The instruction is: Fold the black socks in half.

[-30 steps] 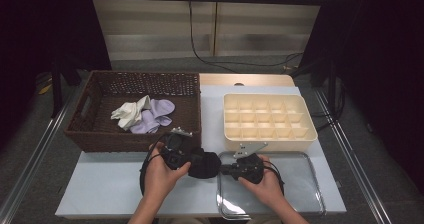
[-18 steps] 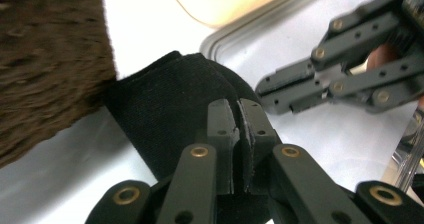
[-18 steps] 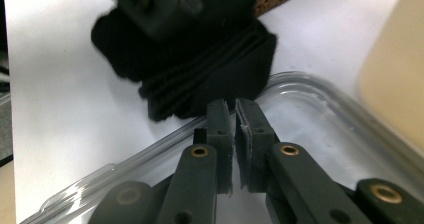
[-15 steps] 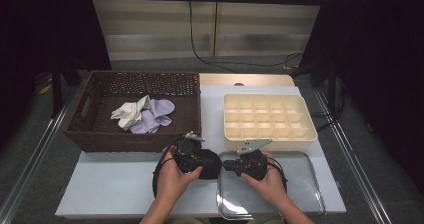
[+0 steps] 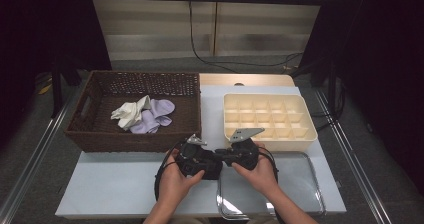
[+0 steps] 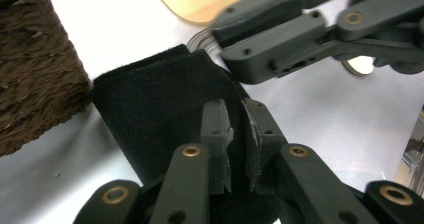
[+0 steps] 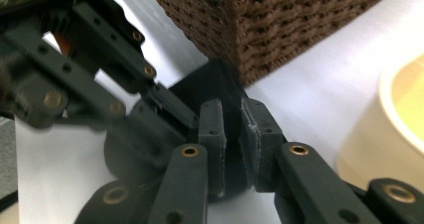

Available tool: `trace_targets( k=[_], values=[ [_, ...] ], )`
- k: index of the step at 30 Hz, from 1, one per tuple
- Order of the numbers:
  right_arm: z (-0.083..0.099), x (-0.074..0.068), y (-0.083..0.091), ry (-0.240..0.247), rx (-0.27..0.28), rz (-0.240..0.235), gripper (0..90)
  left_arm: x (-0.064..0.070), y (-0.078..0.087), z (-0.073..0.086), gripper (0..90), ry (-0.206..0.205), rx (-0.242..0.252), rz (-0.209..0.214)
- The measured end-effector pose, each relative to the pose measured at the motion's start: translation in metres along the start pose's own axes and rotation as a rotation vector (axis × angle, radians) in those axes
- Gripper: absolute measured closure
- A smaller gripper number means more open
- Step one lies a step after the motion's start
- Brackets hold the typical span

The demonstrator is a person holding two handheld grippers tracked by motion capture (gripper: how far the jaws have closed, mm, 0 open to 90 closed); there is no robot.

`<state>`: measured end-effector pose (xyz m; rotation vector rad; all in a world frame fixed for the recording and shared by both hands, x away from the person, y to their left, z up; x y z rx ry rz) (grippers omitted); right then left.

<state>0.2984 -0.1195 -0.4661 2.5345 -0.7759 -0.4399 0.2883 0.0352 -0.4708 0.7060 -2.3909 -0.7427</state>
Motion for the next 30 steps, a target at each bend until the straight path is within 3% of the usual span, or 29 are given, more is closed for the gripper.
trace_targets(
  k=[4, 10, 13, 15, 16, 18, 20, 23, 30],
  values=[
    [0.000, 0.002, -0.011, -0.014, -0.026, 0.004, 75.5, 0.000, 0.000, 0.001, 78.8, -0.021, -0.007, -0.006],
    [0.002, 0.003, -0.016, -0.007, -0.050, -0.005, 87.3, 0.002, 0.006, -0.002, 69.6, -0.009, 0.016, 0.007],
    [0.003, 0.004, -0.016, -0.003, -0.053, -0.005, 87.8, 0.001, 0.020, -0.006, 67.0, -0.010, 0.048, -0.004],
    [0.004, 0.005, -0.015, -0.006, -0.053, 0.000, 87.8, -0.005, 0.032, -0.009, 68.3, -0.006, 0.074, -0.035],
    [0.004, 0.005, -0.015, -0.008, -0.050, -0.004, 87.8, -0.010, 0.038, -0.009, 70.6, 0.004, 0.076, -0.055],
    [0.005, 0.005, -0.014, -0.011, -0.049, -0.002, 87.8, -0.017, 0.042, -0.007, 74.1, 0.037, 0.076, -0.055],
    [0.006, 0.005, -0.014, -0.005, -0.045, 0.003, 87.7, -0.017, 0.038, 0.000, 76.8, 0.054, 0.048, -0.019],
    [0.006, 0.005, -0.014, 0.001, -0.044, 0.002, 87.7, -0.014, 0.024, 0.010, 80.8, 0.041, -0.006, -0.014],
    [0.005, 0.005, -0.009, 0.007, -0.042, 0.015, 83.8, -0.010, 0.010, 0.012, 86.5, 0.033, -0.011, -0.016]
  ],
)
Point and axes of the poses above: each handheld gripper's, and its own axes: y roughly backward along the jaws, z roughly out of its underside, x roughly to its right, the point moved 3 cm from there along -y, roughly forward along the jaws, and after that the axes turned 8 degrees about x, right-handed, at the moved point
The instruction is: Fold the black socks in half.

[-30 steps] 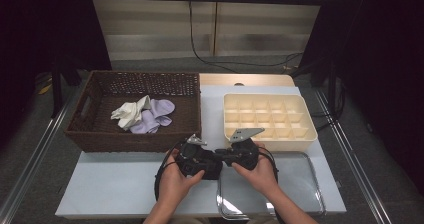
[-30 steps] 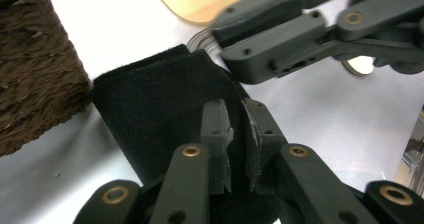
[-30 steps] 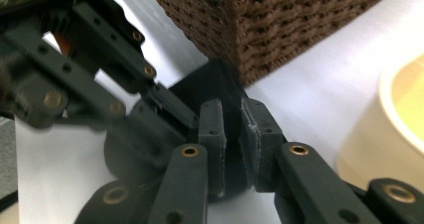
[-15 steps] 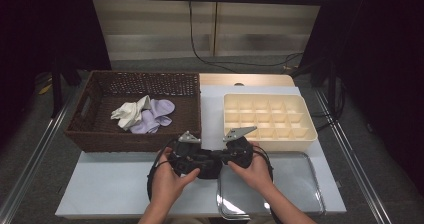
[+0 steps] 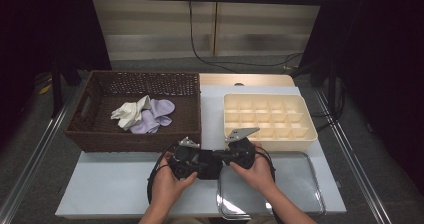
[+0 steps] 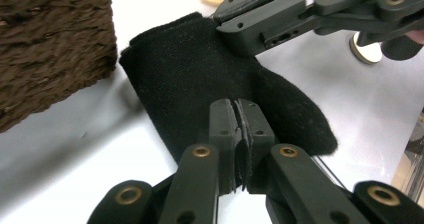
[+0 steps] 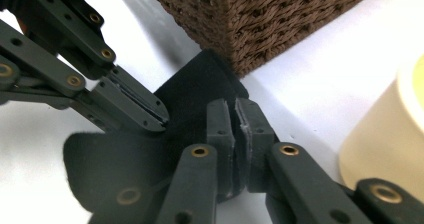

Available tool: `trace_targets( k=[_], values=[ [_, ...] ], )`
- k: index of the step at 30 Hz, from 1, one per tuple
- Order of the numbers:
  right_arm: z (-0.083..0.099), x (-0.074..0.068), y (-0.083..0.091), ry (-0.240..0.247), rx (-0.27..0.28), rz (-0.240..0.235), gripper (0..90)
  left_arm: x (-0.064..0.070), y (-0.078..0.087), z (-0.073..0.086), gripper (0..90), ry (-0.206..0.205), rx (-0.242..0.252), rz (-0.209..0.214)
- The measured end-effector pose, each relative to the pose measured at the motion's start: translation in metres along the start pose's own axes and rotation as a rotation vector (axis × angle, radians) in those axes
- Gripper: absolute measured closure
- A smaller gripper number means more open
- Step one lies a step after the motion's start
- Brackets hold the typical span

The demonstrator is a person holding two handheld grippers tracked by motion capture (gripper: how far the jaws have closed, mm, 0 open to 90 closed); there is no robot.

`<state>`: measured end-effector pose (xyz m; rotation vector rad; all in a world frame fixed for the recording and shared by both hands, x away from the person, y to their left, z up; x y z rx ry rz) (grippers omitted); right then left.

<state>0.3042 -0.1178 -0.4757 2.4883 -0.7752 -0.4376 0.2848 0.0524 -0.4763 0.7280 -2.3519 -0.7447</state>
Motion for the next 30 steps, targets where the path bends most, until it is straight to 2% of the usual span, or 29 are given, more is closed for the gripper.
trace_targets(
  k=[2, 6, 8, 11, 12, 14, 16, 18, 22, 24, 26, 28, 30],
  values=[
    [-0.003, 0.000, 0.004, 0.002, 0.019, 0.011, 82.7, 0.001, -0.002, 0.001, 87.4, 0.006, 0.009, -0.001],
    [-0.011, -0.006, 0.010, 0.010, 0.044, -0.003, 81.7, 0.002, -0.003, 0.001, 88.1, 0.004, 0.013, -0.011],
    [-0.011, -0.011, 0.007, 0.034, 0.027, -0.021, 82.1, 0.002, -0.004, 0.001, 88.0, 0.008, 0.015, -0.011],
    [-0.004, -0.014, -0.001, 0.065, -0.019, -0.002, 83.0, 0.002, 0.000, 0.000, 86.9, 0.019, 0.023, -0.011],
    [-0.001, -0.012, -0.002, 0.049, -0.015, 0.000, 83.1, 0.002, 0.002, -0.001, 85.2, 0.021, 0.024, -0.013],
    [0.001, -0.010, -0.001, 0.014, -0.003, -0.014, 83.3, -0.002, 0.010, -0.005, 84.6, 0.023, 0.056, -0.036],
    [0.003, -0.008, 0.000, 0.023, -0.005, -0.012, 83.6, -0.007, 0.016, -0.009, 84.8, 0.021, 0.095, -0.060],
    [0.004, -0.010, 0.001, 0.030, -0.012, -0.015, 83.6, -0.011, 0.016, -0.012, 84.9, 0.031, 0.120, -0.061],
    [0.006, -0.009, 0.002, 0.032, -0.013, -0.011, 83.4, -0.017, -0.002, -0.008, 86.6, 0.025, 0.092, -0.067],
    [0.007, -0.008, 0.002, 0.029, -0.015, -0.004, 83.4, -0.017, -0.006, -0.005, 89.0, 0.019, 0.086, -0.052],
    [0.009, -0.006, 0.001, 0.031, -0.017, -0.005, 83.3, -0.015, -0.001, -0.008, 89.0, 0.020, 0.081, -0.064],
    [0.010, -0.005, 0.002, 0.023, -0.013, -0.007, 83.0, -0.011, 0.009, -0.010, 89.6, 0.039, 0.078, -0.046],
    [0.010, -0.004, 0.002, 0.023, -0.010, -0.008, 82.9, -0.010, 0.017, -0.010, 90.0, 0.022, 0.053, -0.046]
  ],
)
Point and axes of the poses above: each handheld gripper's, and its own axes: y roughly backward along the jaws, z roughly out of its underside, x roughly to its right, the point moved 3 cm from there along -y, roughly forward along the jaws, and after that the axes turned 8 degrees about x, right-handed, at the moved point
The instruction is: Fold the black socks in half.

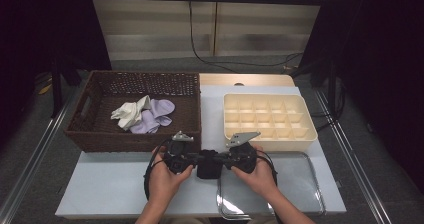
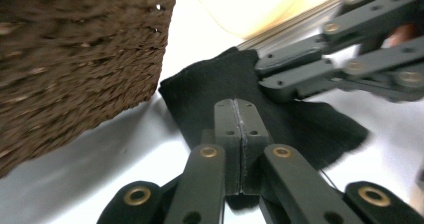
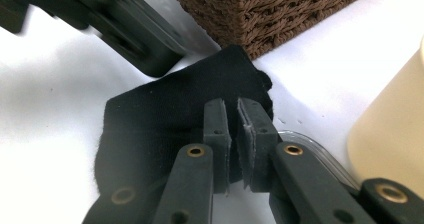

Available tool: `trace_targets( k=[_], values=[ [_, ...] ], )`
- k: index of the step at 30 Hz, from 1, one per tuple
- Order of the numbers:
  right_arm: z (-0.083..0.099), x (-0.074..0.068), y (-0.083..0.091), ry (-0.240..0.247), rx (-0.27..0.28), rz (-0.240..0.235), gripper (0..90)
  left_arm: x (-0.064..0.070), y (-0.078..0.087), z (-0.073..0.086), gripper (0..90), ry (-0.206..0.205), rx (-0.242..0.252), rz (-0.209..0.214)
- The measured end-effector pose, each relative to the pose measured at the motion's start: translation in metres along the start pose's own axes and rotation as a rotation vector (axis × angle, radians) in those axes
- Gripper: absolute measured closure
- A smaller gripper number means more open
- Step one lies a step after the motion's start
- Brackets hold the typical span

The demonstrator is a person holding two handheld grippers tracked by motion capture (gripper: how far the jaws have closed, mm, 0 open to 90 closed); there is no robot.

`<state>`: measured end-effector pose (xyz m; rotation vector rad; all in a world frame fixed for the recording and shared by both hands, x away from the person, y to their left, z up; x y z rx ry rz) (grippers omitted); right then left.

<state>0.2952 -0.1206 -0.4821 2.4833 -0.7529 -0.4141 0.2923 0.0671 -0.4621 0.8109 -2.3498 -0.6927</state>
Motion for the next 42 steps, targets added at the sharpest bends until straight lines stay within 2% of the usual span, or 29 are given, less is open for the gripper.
trace_targets(
  k=[3, 6, 7, 10, 13, 16, 20, 23, 26, 28, 36, 39, 40, 42],
  values=[
    [0.000, 0.000, 0.000, -0.001, 0.000, 0.000, 82.3, 0.002, -0.005, 0.012, 90.0, 0.000, -0.073, 0.018],
    [-0.001, 0.000, -0.001, -0.001, 0.001, 0.004, 80.1, 0.000, -0.010, 0.017, 90.0, 0.020, -0.059, 0.023],
    [-0.001, 0.000, 0.000, 0.002, 0.002, 0.010, 79.3, 0.001, -0.009, 0.015, 90.0, 0.008, -0.061, 0.019],
    [-0.004, -0.001, 0.004, -0.021, 0.020, 0.006, 73.2, 0.002, -0.009, 0.016, 90.0, 0.017, -0.053, 0.019],
    [-0.007, -0.003, 0.008, -0.031, 0.037, 0.004, 66.8, 0.002, -0.007, 0.016, 90.0, 0.001, -0.059, 0.013],
    [-0.009, -0.008, 0.011, -0.032, 0.050, -0.004, 64.6, 0.004, -0.008, 0.017, 90.0, -0.005, -0.049, 0.007],
    [-0.006, -0.013, 0.010, -0.035, 0.042, -0.002, 59.9, 0.006, -0.007, 0.018, 90.0, -0.011, -0.046, 0.004],
    [0.002, -0.009, 0.010, -0.031, 0.026, 0.032, 56.4, 0.006, -0.007, 0.019, 90.0, -0.019, -0.045, 0.002],
    [0.009, 0.000, 0.013, -0.065, 0.032, 0.056, 54.7, 0.006, -0.008, 0.018, 90.0, -0.020, -0.048, 0.002],
    [0.016, 0.005, 0.012, -0.099, 0.024, 0.046, 52.6, 0.006, -0.008, 0.018, 90.0, -0.020, -0.046, 0.004],
    [0.024, 0.010, 0.004, -0.174, 0.035, 0.006, 54.3, 0.007, -0.009, 0.018, 89.8, -0.021, -0.041, 0.001],
    [0.024, 0.010, 0.003, -0.206, 0.037, -0.029, 64.5, 0.007, -0.010, 0.019, 89.9, -0.028, -0.041, 0.000],
    [0.024, 0.010, 0.002, -0.231, 0.027, -0.042, 67.2, 0.008, -0.010, 0.019, 89.9, -0.030, -0.039, -0.001],
    [0.024, 0.011, 0.001, -0.247, 0.025, -0.048, 70.8, 0.008, -0.010, 0.019, 89.8, -0.035, -0.036, 0.005]
  ],
)
Point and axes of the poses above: each handheld gripper's, and its own axes: y roughly backward along the jaws, z roughly out of its underside, x roughly to its right, the point moved 3 cm from there along -y, roughly forward along the jaws, and after that the axes turned 8 degrees about x, right-handed, at the moved point
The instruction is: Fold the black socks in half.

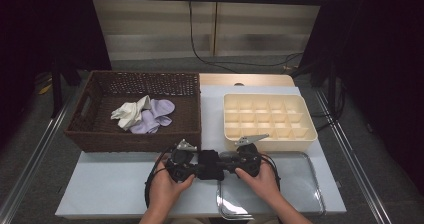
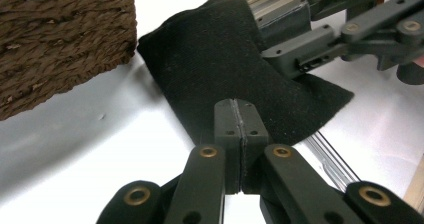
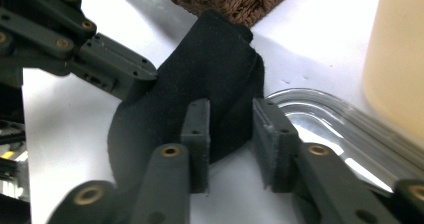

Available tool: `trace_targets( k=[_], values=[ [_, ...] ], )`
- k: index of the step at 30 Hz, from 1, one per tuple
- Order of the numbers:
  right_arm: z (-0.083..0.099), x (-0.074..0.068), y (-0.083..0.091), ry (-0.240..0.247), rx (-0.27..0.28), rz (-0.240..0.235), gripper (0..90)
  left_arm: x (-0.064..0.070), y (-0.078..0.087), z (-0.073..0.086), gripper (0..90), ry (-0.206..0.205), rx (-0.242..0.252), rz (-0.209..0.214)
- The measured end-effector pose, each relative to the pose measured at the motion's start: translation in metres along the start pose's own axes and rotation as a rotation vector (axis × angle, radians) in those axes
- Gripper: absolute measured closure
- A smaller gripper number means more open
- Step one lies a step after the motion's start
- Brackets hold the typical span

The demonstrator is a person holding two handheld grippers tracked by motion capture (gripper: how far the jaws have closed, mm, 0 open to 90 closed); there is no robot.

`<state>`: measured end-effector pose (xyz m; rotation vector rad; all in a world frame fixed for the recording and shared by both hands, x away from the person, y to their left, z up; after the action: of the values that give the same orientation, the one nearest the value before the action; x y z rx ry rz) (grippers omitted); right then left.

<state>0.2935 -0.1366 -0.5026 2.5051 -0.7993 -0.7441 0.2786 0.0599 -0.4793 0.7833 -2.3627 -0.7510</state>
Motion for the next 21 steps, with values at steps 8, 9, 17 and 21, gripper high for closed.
trace_targets(
  k=[8, 9, 17, 21],
  values=[
    [-0.009, 0.001, -0.003, -0.052, -0.005, -0.009, 85.0, 0.003, 0.000, 0.000, 88.7, 0.002, 0.006, 0.019],
    [-0.011, 0.002, -0.004, -0.056, -0.004, -0.011, 85.0, 0.003, 0.000, 0.000, 87.8, 0.005, 0.013, 0.015],
    [-0.015, 0.002, -0.005, -0.026, -0.008, 0.012, 86.2, -0.005, 0.004, -0.001, 82.7, 0.018, 0.021, -0.001],
    [-0.015, 0.002, -0.003, -0.050, 0.008, 0.017, 78.5, -0.002, 0.002, -0.002, 82.7, 0.004, 0.014, -0.010]
  ],
)
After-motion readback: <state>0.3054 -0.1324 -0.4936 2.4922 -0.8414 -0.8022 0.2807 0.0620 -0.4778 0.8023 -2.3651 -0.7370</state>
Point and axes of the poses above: each handheld gripper's, and its own axes: y roughly backward along the jaws, z roughly out of its underside, x roughly to its right, the point moved 3 cm from there along -y, roughly forward along the jaws, and after that the axes turned 8 degrees about x, right-handed, at the moved point
